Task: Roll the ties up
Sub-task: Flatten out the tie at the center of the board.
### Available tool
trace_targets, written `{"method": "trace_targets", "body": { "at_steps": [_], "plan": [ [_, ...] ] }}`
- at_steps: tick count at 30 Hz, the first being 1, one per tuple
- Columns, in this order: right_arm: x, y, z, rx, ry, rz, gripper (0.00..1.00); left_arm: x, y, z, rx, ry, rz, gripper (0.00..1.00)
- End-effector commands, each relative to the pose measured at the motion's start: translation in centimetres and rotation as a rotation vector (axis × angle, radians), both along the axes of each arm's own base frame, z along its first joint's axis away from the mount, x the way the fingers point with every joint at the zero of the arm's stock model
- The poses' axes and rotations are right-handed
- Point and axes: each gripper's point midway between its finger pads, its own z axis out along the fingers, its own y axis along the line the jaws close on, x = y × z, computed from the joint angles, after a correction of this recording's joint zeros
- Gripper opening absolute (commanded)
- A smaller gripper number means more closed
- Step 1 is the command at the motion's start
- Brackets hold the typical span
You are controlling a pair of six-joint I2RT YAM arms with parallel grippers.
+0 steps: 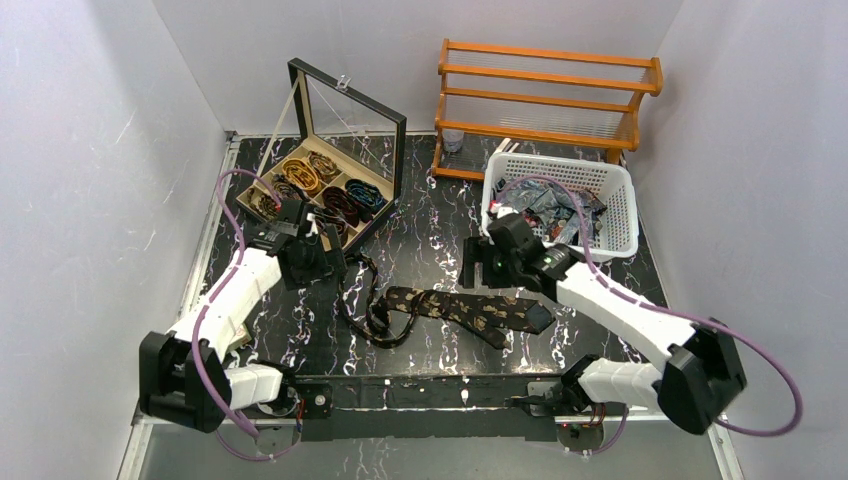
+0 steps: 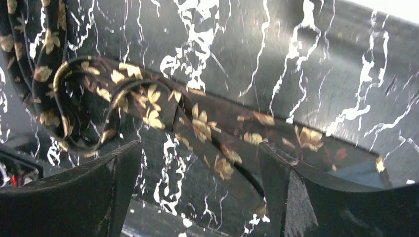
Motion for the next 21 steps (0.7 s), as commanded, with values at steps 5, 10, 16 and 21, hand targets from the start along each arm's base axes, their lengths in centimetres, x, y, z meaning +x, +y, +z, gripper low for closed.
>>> {"method": "trace_targets", "body": {
  "at_steps": [5, 10, 16, 21],
  "plan": [
    [-5.9, -0.6, -2.7, 0.133, 0.215, -0.063, 0.71, 1.0, -1.3, -0.6, 0.048, -0.022, -0.079, 0.83],
    [-5.7, -2.2, -6.3, 0.043, 0.282, -0.139, 0.57, 0.9, -1.8, -0.6, 0.035, -0.028, -0.081, 0.82],
    [-5.9, -7.3, -10.6, -0.16, 0.385, -0.296, 0.56, 0.7, -1.0, -1.2, 0.08, -0.012, -0.073, 0.83],
    [-8.2, -10.1, -11.9, -0.139, 0.503, -0.463, 0.57, 1.4, -1.0, -1.7, 0.094, -0.009, -0.066, 0.84]
  ]
}}
